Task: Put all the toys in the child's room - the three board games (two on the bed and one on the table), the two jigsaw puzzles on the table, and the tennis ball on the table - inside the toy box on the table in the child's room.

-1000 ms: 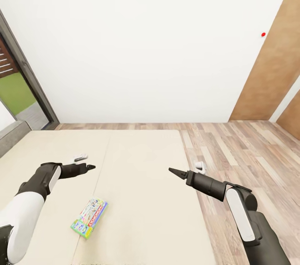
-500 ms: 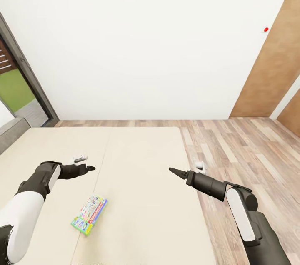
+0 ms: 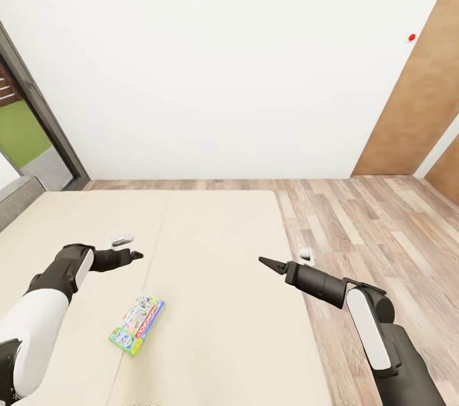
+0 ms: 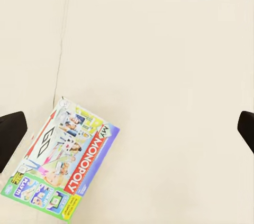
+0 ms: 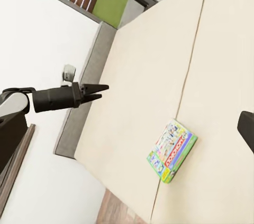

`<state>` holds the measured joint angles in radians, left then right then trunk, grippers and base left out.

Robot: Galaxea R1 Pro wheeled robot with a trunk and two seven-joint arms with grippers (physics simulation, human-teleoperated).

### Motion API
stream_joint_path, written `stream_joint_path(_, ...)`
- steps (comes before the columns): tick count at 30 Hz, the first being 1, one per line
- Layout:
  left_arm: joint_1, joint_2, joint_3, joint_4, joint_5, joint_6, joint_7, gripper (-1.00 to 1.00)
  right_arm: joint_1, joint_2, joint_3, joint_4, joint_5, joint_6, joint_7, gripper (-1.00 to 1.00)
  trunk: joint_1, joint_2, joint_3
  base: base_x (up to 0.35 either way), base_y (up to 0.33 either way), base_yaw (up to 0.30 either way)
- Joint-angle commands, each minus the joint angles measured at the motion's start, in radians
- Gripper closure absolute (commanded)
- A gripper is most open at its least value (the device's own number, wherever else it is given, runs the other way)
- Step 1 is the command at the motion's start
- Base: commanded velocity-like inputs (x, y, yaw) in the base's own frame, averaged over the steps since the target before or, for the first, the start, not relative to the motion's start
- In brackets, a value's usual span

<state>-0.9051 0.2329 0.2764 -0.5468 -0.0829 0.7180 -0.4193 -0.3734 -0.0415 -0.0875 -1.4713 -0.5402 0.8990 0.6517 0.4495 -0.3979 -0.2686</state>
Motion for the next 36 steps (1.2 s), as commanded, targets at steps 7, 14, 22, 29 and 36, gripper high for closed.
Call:
stream_joint_path(7, -0.001, -0.005, 0.005, 0.028, -0.008, -0.055, 0.017, -1.00, -0.001, 0.000, -0.001, 0.000, 0.000, 0.006, 0.005, -1.00, 0.001, -0.002, -0.013, 0.000, 0.000, 0.000)
stream_joint_path(14, -0.001, -0.006, 0.002, 0.049, -0.009, -0.071, 0.020, -1.00, -0.001, -0.003, -0.004, -0.002, -0.003, 0.009, 0.012, -1.00, 0.001, -0.002, -0.025, 0.000, 0.000, 0.000)
stream_joint_path(22, -0.001, -0.006, -0.001, 0.053, -0.009, -0.099, 0.021, -1.00, -0.001, -0.010, -0.017, -0.003, -0.005, 0.009, 0.013, -1.00, 0.001, -0.002, -0.038, 0.000, 0.000, 0.000)
stream_joint_path(29, -0.001, -0.006, -0.002, 0.054, -0.009, -0.112, 0.020, -1.00, -0.001, -0.012, -0.019, -0.003, -0.009, 0.010, 0.014, -1.00, 0.001, -0.002, -0.050, 0.000, 0.000, 0.000)
stream_joint_path(36, -0.001, -0.005, -0.002, 0.054, -0.009, -0.116, 0.020, -1.00, -0.001, -0.012, -0.021, -0.004, -0.011, 0.011, 0.031, -1.00, 0.001, -0.002, -0.061, 0.000, 0.000, 0.000)
